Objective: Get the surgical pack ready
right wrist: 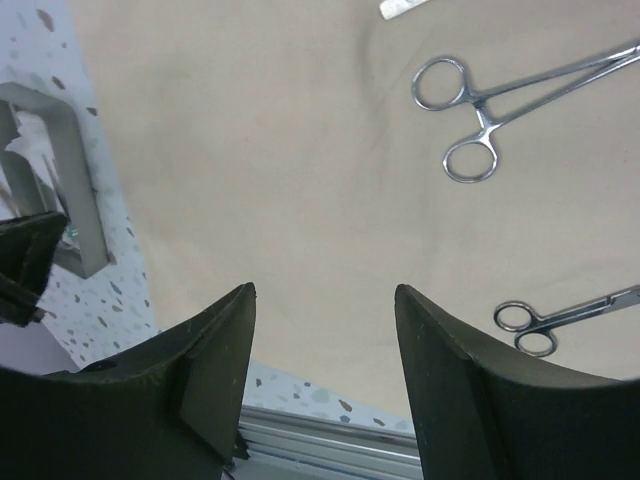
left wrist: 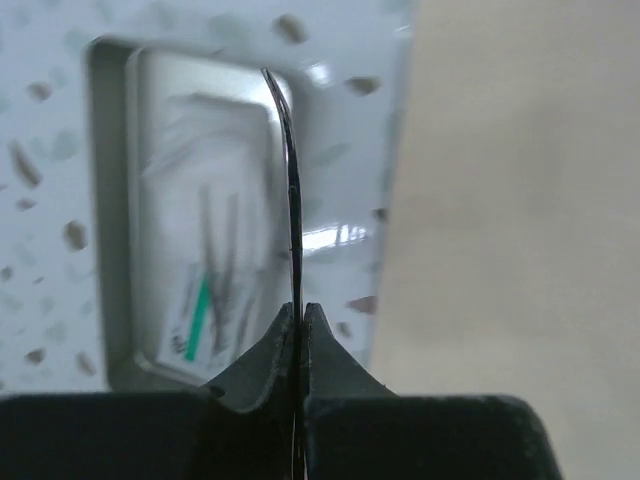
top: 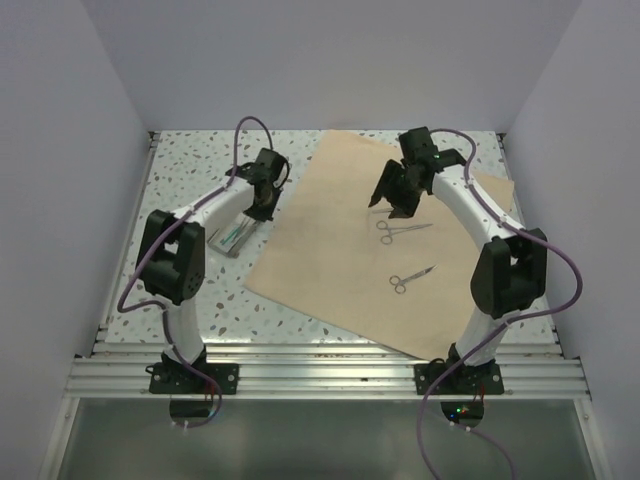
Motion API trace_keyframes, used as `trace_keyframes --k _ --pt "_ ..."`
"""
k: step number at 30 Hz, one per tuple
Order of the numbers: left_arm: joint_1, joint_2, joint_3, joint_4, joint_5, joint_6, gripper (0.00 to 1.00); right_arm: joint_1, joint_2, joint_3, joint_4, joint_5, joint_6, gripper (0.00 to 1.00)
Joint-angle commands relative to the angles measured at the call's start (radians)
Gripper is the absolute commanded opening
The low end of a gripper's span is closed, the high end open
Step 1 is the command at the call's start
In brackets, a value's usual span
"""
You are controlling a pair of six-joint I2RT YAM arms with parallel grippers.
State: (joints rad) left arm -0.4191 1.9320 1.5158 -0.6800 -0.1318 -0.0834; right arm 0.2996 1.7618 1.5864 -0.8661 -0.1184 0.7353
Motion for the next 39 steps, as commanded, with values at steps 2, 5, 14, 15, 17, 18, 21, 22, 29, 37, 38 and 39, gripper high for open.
trace_keyframes --k 2,5,14,15,17,18,21,22,29,37,38,39 --pt "0.055 -0.056 -0.068 -0.107 -0.474 0.106 0.0 -0.02 0.03 0.021 -0.056 0.022 -0.022 0.62" --pt "0.059 -0.025 -0.075 -0.09 -0.604 0.117 0.0 -0.028 0.041 0.021 -0.068 0.01 -0.03 0.62" --pt "0.066 0.065 -0.046 -0.069 -0.582 0.135 0.0 -0.043 0.034 0.003 -0.09 0.006 -0.06 0.62" --pt "0.068 0.073 -0.046 -0.064 -0.569 0.143 0.0 -0.048 0.031 -0.003 -0.091 0.006 -0.062 0.62" --pt "0.069 0.073 -0.042 -0.052 -0.557 0.148 0.0 -0.051 0.024 -0.02 -0.082 0.006 -0.065 0.63" --pt "0.069 0.082 -0.031 -0.052 -0.562 0.151 0.0 -0.056 0.022 -0.026 -0.082 0.006 -0.065 0.62" --pt "0.072 0.107 -0.011 -0.053 -0.58 0.157 0.01 -0.059 0.022 -0.042 -0.074 0.0 -0.066 0.62" --pt "0.072 0.111 -0.006 -0.056 -0.574 0.155 0.04 -0.057 0.022 -0.046 -0.074 -0.001 -0.068 0.63" --pt "0.074 0.09 -0.02 -0.078 -0.536 0.131 0.38 -0.085 0.031 -0.048 -0.077 0.0 -0.057 0.63" --pt "0.077 0.041 -0.01 -0.122 -0.473 0.093 0.47 -0.111 0.073 -0.055 -0.077 -0.006 -0.001 0.63" --pt "0.075 0.021 0.007 -0.134 -0.441 0.091 0.48 -0.117 0.079 -0.063 -0.077 -0.003 0.006 0.62" --pt "0.075 0.01 0.017 -0.144 -0.425 0.091 0.5 -0.122 0.091 -0.066 -0.077 -0.001 0.013 0.62"
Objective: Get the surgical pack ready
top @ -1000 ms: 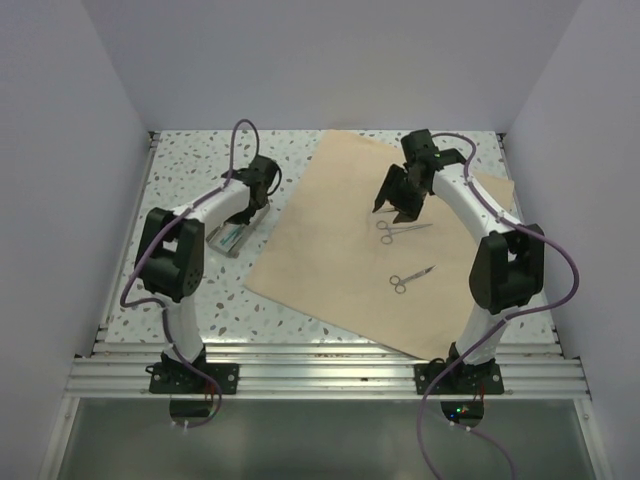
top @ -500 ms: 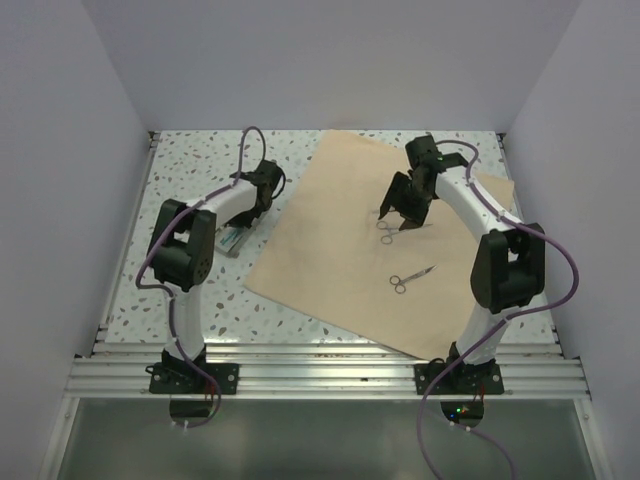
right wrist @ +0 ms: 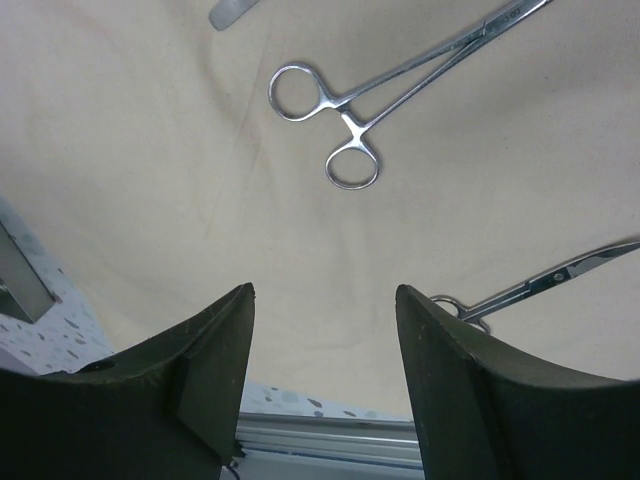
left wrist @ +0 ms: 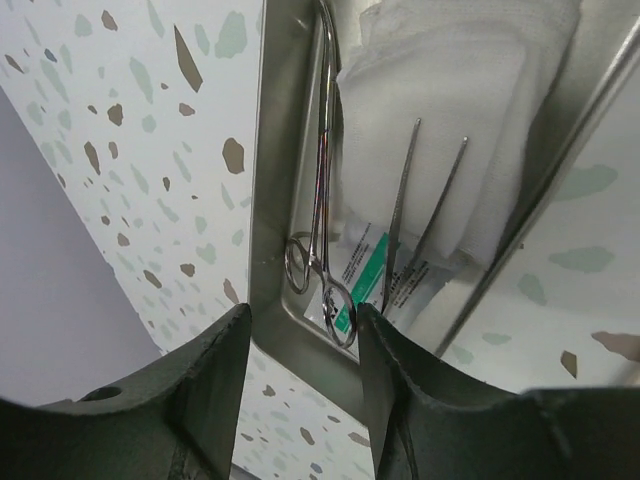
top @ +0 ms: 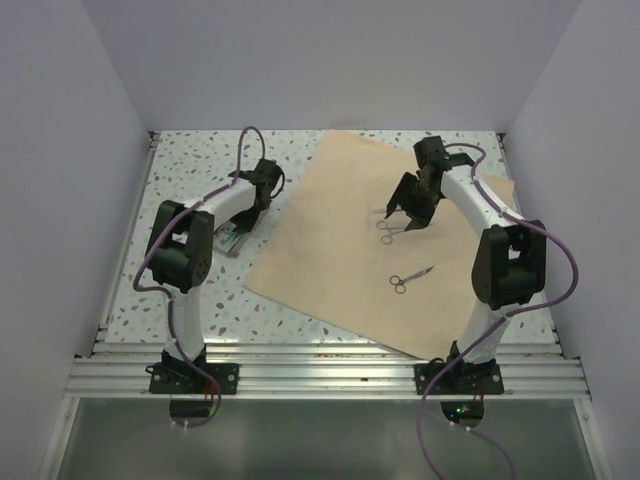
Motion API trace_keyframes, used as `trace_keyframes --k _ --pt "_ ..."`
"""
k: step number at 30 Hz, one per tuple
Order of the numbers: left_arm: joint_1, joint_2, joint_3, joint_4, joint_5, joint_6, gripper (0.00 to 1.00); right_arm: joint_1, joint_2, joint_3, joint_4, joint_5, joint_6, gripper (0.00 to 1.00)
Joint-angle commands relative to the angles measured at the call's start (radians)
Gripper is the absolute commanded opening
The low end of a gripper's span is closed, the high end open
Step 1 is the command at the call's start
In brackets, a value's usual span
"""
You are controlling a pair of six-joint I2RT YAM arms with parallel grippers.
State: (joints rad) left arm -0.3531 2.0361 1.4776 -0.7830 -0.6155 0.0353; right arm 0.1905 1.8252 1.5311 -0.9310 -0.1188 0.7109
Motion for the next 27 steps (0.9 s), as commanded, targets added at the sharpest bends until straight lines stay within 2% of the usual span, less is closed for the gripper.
trace_keyframes --k 1,4,6,8,12,18,27 --pt "0.009 -0.108 0.065 -0.048 0.075 -0.058 0.51 -0.016 0.034 -0.015 -0.015 0.005 0.056 0.62" --pt "0.008 -0.163 0.104 -0.062 0.213 -0.106 0.53 -0.026 0.065 -0.016 -0.026 0.051 0.114 0.58" --pt "0.008 -0.217 0.107 -0.026 0.368 -0.158 0.54 -0.029 0.081 -0.011 -0.034 0.074 0.145 0.56" --pt "0.008 -0.272 0.077 0.061 0.525 -0.199 0.54 -0.028 0.097 -0.003 -0.04 0.119 0.189 0.53" --pt "0.002 -0.321 0.015 0.203 0.695 -0.238 0.55 -0.042 0.123 0.001 0.006 0.194 0.248 0.49" --pt "-0.007 -0.312 -0.008 0.266 0.807 -0.236 0.55 -0.059 0.241 0.129 -0.022 0.254 0.269 0.47" --pt "-0.007 -0.292 -0.008 0.283 0.844 -0.219 0.55 -0.097 0.29 0.13 0.014 0.289 0.268 0.47"
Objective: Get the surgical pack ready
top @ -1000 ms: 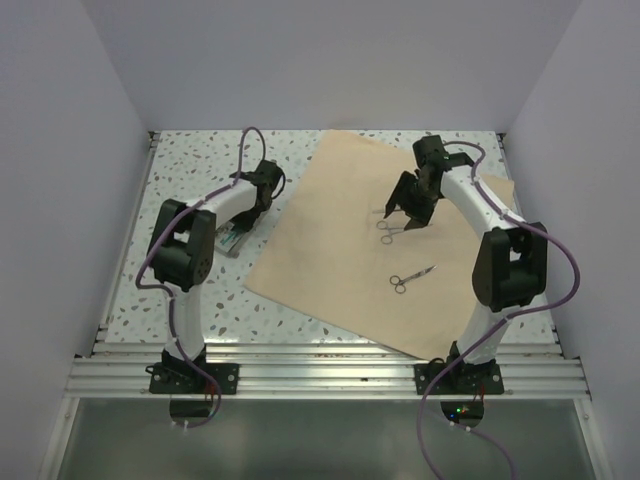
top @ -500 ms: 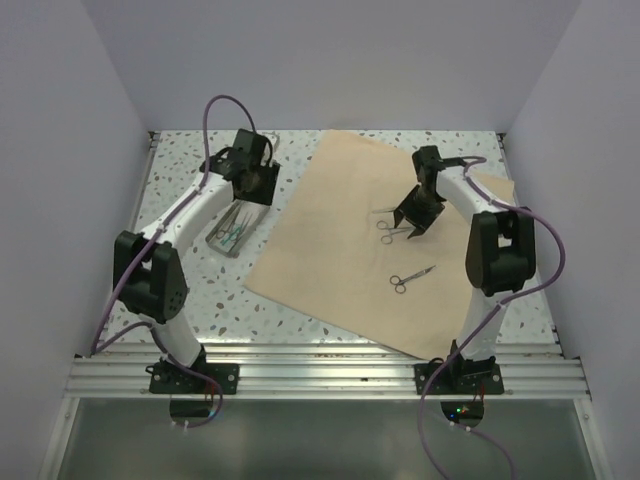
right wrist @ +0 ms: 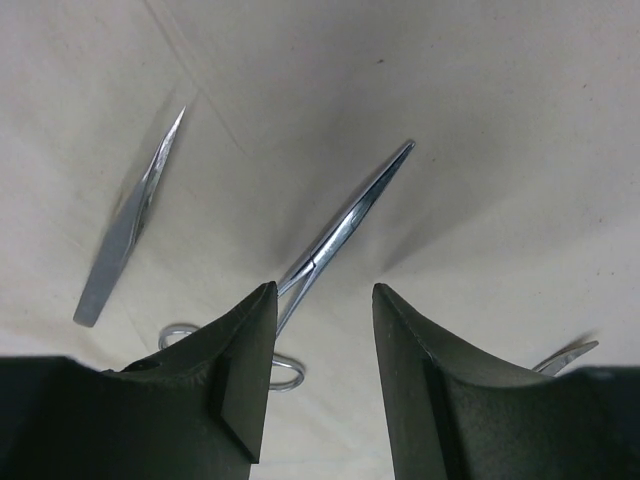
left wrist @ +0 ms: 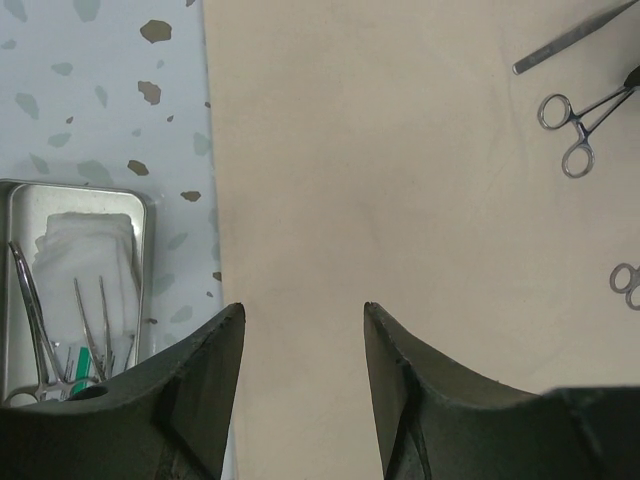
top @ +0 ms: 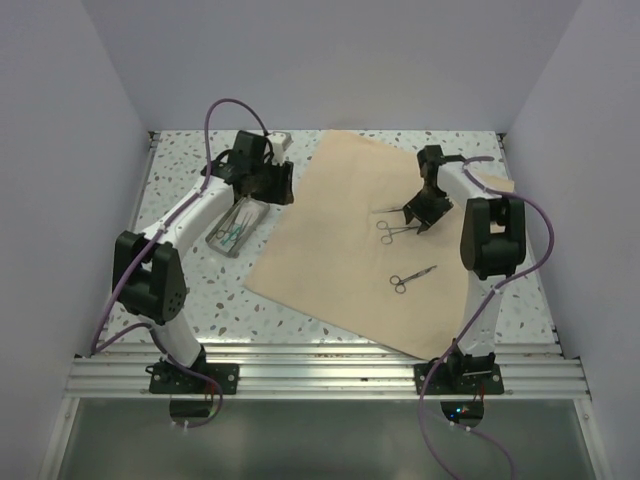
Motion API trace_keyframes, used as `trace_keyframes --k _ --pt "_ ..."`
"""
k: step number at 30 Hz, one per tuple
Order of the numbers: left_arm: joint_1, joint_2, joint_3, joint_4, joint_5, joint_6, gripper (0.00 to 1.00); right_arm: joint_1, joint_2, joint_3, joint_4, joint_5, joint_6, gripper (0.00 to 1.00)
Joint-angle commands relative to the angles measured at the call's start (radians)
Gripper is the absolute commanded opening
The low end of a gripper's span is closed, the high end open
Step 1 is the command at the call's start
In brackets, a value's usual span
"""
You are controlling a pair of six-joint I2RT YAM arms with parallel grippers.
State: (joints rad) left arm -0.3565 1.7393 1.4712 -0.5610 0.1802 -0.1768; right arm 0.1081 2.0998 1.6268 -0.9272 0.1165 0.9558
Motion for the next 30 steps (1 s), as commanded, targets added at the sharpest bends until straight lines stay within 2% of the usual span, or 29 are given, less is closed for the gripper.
trace_keyframes --k 1,8,11,12,17,19,22,25,30 --pt "-0.004 0.009 0.0 0.059 0.05 -0.007 0.55 -0.018 0.025 0.036 0.011 0.063 0.018 0.46" --pt "-0.004 0.014 0.008 0.055 0.057 0.0 0.55 -0.028 0.069 -0.001 0.037 0.045 0.034 0.4" --pt "-0.004 0.014 0.009 0.053 0.064 0.0 0.55 -0.03 0.1 0.008 0.033 0.043 0.026 0.3" --pt "-0.004 0.014 0.009 0.052 0.065 0.0 0.55 -0.03 0.106 0.013 0.028 0.045 0.023 0.24" --pt "-0.004 0.003 0.009 0.049 0.073 -0.007 0.55 -0.03 0.118 0.019 0.021 0.023 0.026 0.1" --pt "-0.004 0.002 0.015 0.049 0.076 -0.012 0.55 -0.03 0.111 0.021 0.027 0.006 0.02 0.0" --pt "-0.006 0.002 0.014 0.081 0.119 -0.024 0.57 -0.028 0.074 0.033 0.018 -0.02 -0.014 0.0" --pt "-0.006 -0.001 -0.017 0.136 0.231 -0.074 0.59 -0.025 -0.007 0.012 0.031 -0.099 -0.067 0.0" --pt "-0.013 0.011 -0.084 0.331 0.442 -0.213 0.67 -0.012 -0.133 -0.05 0.057 -0.199 -0.173 0.0"
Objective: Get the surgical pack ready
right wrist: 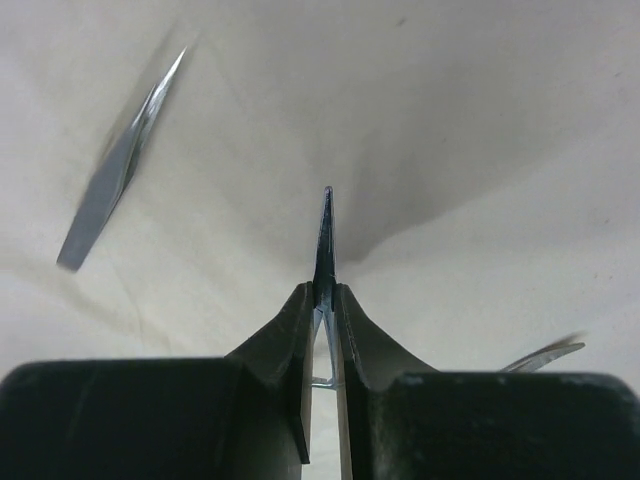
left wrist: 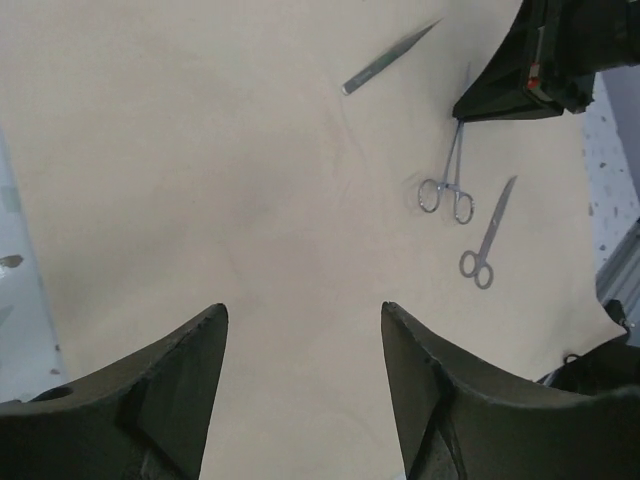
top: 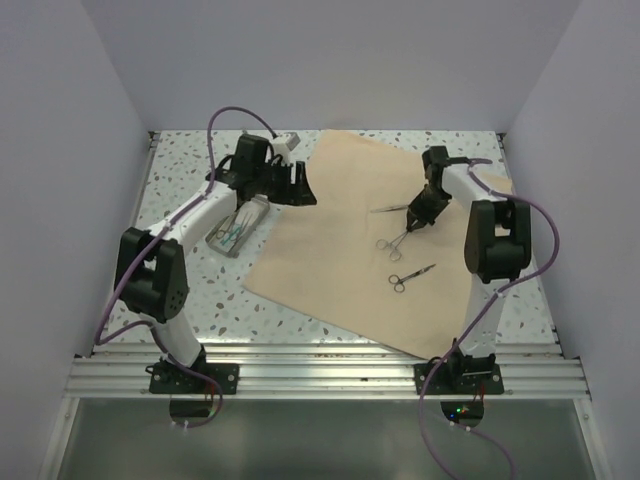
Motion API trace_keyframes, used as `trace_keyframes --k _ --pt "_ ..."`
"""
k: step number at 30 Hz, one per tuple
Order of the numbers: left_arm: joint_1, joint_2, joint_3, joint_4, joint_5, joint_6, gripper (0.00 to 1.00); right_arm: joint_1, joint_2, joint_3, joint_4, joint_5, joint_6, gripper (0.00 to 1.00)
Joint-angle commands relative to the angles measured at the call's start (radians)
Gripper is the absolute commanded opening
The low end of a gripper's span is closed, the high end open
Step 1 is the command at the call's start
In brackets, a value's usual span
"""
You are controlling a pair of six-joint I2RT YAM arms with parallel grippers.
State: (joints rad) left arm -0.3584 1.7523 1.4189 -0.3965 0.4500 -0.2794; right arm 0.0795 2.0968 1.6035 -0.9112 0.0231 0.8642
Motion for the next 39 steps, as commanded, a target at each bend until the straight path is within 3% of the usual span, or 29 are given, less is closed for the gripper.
trace_keyframes --k 1,11,25,28,31,32,34,35,38,39 --pt "-0.025 0.013 -0.035 0.2 0.183 -0.138 0.67 0.023 -0.162 -0.039 0.057 -0.127 -0.091 0.0" --pt "-0.151 0.13 -0.005 0.375 0.285 -0.302 0.68 0.124 -0.316 -0.064 0.074 -0.247 -0.174 0.0" --pt "-0.231 0.197 0.02 0.369 0.357 -0.334 0.64 0.235 -0.417 -0.033 0.081 -0.316 -0.14 0.0" --pt "-0.234 0.21 0.012 0.344 0.372 -0.331 0.58 0.24 -0.417 -0.021 0.086 -0.324 -0.134 0.0" --pt "-0.231 0.204 -0.002 0.34 0.374 -0.319 0.35 0.246 -0.406 0.007 0.08 -0.331 -0.134 0.0" --pt "-0.228 0.204 -0.002 0.334 0.38 -0.316 0.17 0.249 -0.399 0.013 0.078 -0.333 -0.133 0.0" --pt "-0.208 0.193 -0.009 0.331 0.383 -0.307 0.0 0.249 -0.388 0.032 0.069 -0.324 -0.139 0.0" --pt "-0.197 0.187 -0.011 0.318 0.377 -0.297 0.0 0.25 -0.374 0.038 0.061 -0.322 -0.146 0.04" --pt "-0.134 0.141 -0.015 0.201 0.301 -0.204 0.0 0.249 -0.35 0.094 -0.006 -0.266 -0.177 0.36" --pt "-0.088 0.119 0.001 0.08 0.264 -0.119 0.0 0.249 -0.334 0.123 -0.032 -0.235 -0.203 0.39"
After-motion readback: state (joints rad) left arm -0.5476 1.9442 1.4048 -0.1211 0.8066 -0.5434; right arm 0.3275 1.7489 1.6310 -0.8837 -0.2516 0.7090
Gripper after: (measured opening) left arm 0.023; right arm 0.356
